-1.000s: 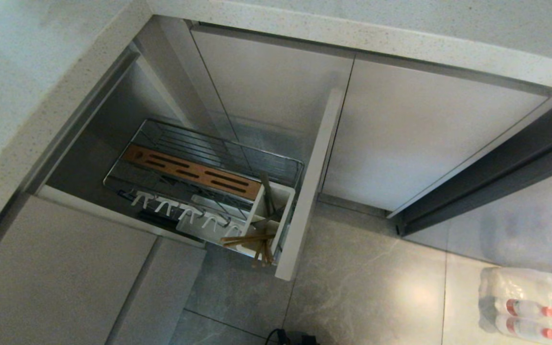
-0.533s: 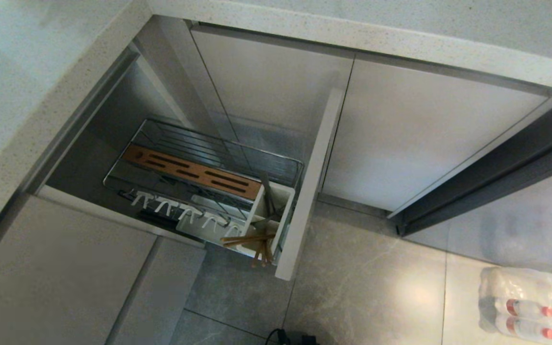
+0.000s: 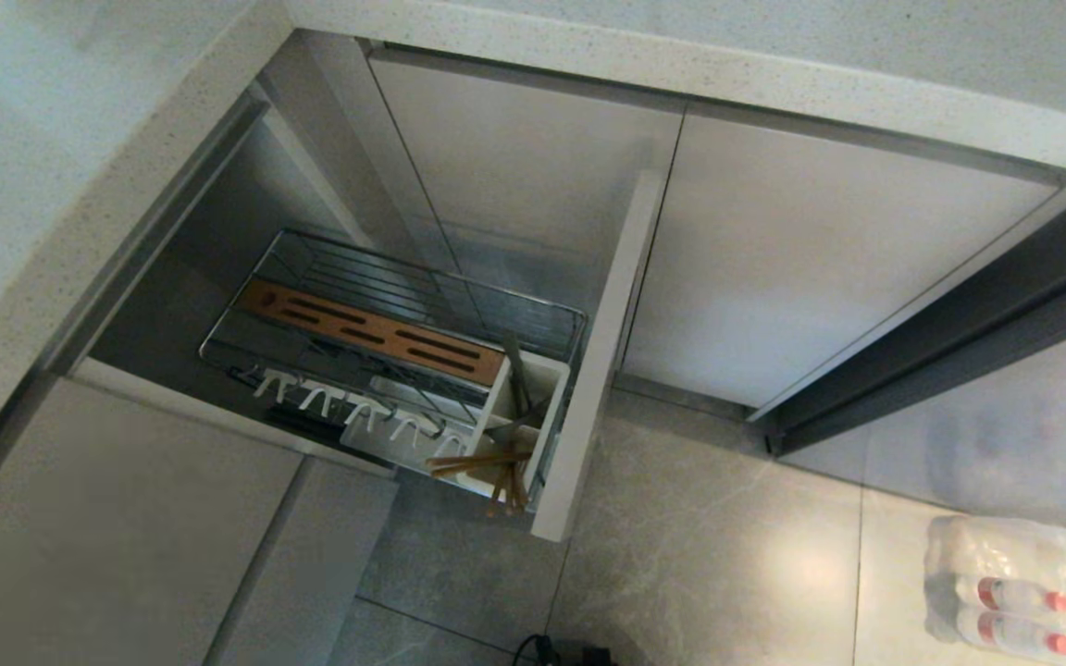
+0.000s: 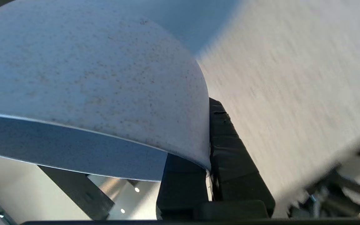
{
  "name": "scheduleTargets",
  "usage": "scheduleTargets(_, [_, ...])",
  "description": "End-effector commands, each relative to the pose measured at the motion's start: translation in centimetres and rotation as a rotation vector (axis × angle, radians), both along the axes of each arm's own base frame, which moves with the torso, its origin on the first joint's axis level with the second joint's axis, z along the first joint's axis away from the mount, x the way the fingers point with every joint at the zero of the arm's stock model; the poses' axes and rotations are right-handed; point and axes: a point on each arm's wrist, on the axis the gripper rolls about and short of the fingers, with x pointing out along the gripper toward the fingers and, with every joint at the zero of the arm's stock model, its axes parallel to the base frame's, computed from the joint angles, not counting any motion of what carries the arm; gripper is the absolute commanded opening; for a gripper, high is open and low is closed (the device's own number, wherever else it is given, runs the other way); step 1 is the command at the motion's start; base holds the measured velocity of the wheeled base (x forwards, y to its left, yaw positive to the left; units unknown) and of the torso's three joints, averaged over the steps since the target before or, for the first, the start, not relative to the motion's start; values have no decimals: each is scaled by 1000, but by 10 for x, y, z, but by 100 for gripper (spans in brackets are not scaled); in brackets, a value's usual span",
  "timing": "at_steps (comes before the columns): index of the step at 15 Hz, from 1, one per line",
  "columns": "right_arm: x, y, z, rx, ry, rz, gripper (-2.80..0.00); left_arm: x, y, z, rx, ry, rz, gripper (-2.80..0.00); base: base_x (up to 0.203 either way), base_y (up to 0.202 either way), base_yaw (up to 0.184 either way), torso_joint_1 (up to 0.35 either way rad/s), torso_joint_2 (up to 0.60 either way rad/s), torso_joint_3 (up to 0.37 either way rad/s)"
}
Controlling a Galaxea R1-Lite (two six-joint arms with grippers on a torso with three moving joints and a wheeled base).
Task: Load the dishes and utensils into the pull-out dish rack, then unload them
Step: Take the bowl out of the cupboard
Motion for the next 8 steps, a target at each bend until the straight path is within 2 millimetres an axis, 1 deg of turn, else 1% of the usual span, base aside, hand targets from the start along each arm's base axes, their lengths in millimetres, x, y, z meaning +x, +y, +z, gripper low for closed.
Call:
scheduleTargets(1, [0, 0, 0, 0, 1, 0, -280, 20, 16, -5, -7, 23, 13, -280, 0, 0, 0, 0, 0, 0])
scheduleTargets(4, [0, 0, 0, 0, 1, 0, -280, 48, 40, -6, 26, -10, 31, -280, 0, 0, 0, 0, 0, 0])
scheduleTargets(6, [0, 0, 0, 0, 1, 0, -280, 59, 50, -8, 35, -24, 35, -280, 0, 0, 0, 0, 0, 0])
scheduleTargets(8, [0, 0, 0, 0, 1, 0, -280, 63, 53, -6, 47, -42, 36, -280, 0, 0, 0, 0, 0, 0])
